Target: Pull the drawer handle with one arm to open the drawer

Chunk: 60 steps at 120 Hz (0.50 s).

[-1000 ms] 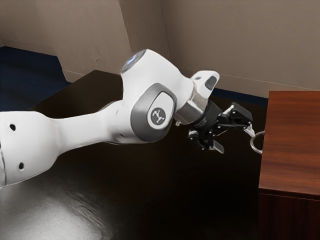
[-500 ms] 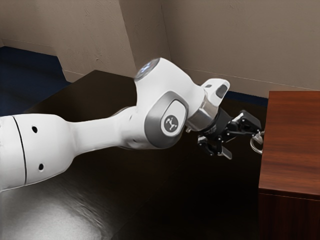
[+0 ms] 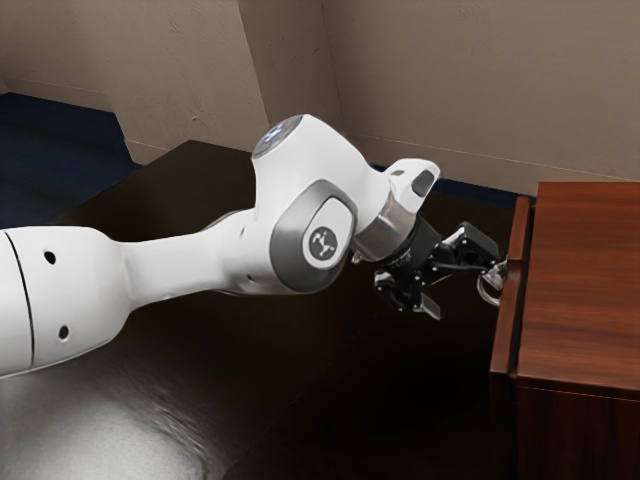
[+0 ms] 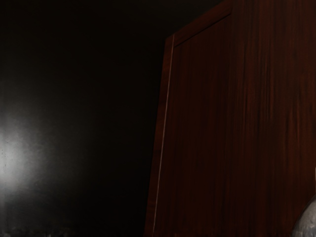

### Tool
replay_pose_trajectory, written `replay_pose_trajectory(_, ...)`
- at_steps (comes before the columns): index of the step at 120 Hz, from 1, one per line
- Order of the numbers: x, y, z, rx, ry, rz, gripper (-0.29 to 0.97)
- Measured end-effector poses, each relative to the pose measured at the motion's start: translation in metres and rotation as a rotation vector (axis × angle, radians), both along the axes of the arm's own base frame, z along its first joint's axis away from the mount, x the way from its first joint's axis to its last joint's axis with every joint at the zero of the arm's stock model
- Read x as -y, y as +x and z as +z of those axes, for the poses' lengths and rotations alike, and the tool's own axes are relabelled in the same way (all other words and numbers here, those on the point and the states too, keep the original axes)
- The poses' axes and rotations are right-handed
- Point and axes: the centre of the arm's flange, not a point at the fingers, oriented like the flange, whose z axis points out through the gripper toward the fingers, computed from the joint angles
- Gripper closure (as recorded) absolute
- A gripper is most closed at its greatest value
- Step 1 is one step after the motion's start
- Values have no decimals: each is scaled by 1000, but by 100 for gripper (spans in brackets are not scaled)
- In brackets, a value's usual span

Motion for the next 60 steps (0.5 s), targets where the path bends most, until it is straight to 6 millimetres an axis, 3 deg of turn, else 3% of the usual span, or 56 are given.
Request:
replay_pose_trajectory(30, -15, -7, -3, -30, 11, 14, 0)
replay_pose_trajectory(60, -38, -15, 9, -27, 31, 37, 0)
